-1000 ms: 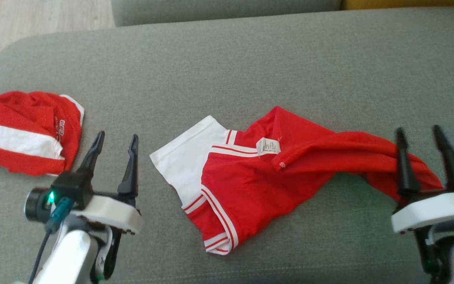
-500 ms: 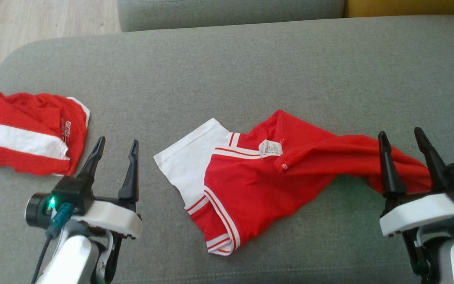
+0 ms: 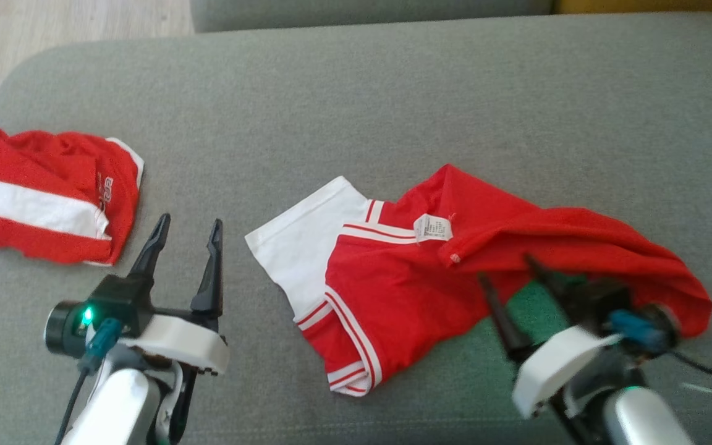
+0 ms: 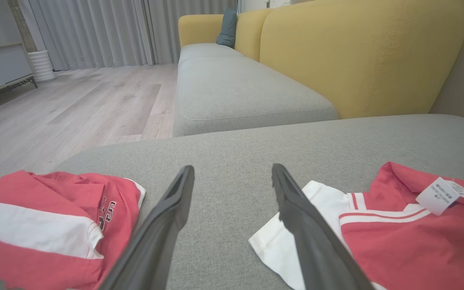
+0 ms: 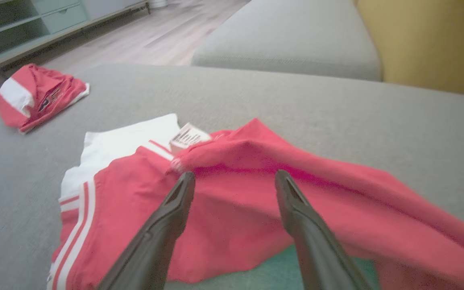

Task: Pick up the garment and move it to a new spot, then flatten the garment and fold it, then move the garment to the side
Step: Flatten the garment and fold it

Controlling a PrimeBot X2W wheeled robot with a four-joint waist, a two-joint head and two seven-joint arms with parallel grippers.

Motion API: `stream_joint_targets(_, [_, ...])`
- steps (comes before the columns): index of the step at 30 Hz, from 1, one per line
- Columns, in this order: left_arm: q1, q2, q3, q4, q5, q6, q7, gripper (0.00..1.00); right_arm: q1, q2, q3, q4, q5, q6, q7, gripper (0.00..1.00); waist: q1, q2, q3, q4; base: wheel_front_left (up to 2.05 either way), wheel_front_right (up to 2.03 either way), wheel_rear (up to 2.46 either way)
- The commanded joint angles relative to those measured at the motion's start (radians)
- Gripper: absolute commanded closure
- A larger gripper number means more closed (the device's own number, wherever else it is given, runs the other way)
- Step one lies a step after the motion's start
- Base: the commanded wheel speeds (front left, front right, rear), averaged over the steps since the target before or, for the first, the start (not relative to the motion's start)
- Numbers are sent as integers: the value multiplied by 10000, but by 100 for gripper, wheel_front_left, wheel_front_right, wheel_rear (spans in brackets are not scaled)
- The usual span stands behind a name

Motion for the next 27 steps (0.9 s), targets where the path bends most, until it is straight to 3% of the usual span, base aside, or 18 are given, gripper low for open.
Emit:
stream_joint_targets(1, [-608, 206, 390, -321, -52, 14, -11, 0, -484, -193, 458, -218, 111, -7, 86, 0, 0, 0, 117, 82, 0, 0, 0])
stream_joint_targets(11, [-878, 67, 365, -175, -53, -23, -78, 0, -1722, -876, 1865, 860, -253, -7, 150, 0, 0, 0, 516, 356, 0, 0, 0])
stream_joint_targets(12, [-901, 53, 366, -165, -49, -26, -85, 0, -1814, -910, 1900, 971, -300, -7, 175, 14, 0, 0, 546, 376, 0, 0, 0])
stream_joint_targets(13, [-925, 37, 362, -152, -45, -32, -91, 0, -1889, -920, 1908, 1058, -307, -7, 167, 73, 0, 0, 570, 399, 0, 0, 0])
stream_joint_targets(14, [-951, 21, 359, -141, -40, -39, -96, 0, -1961, -926, 1904, 1128, -298, -7, 149, 100, 0, 0, 598, 423, 0, 0, 0])
stream_joint_targets(19, [-1078, -52, 360, -95, -9, -62, -120, 0, -2213, -862, 1274, 1051, -132, -7, -281, 100, 0, 0, 709, 507, 0, 0, 0])
stream_joint_targets(27, [-1283, -131, 405, -147, 77, -111, -142, 0, -2715, -862, -924, 1114, -202, -7, -558, 100, 0, 0, 1047, 567, 0, 0, 0])
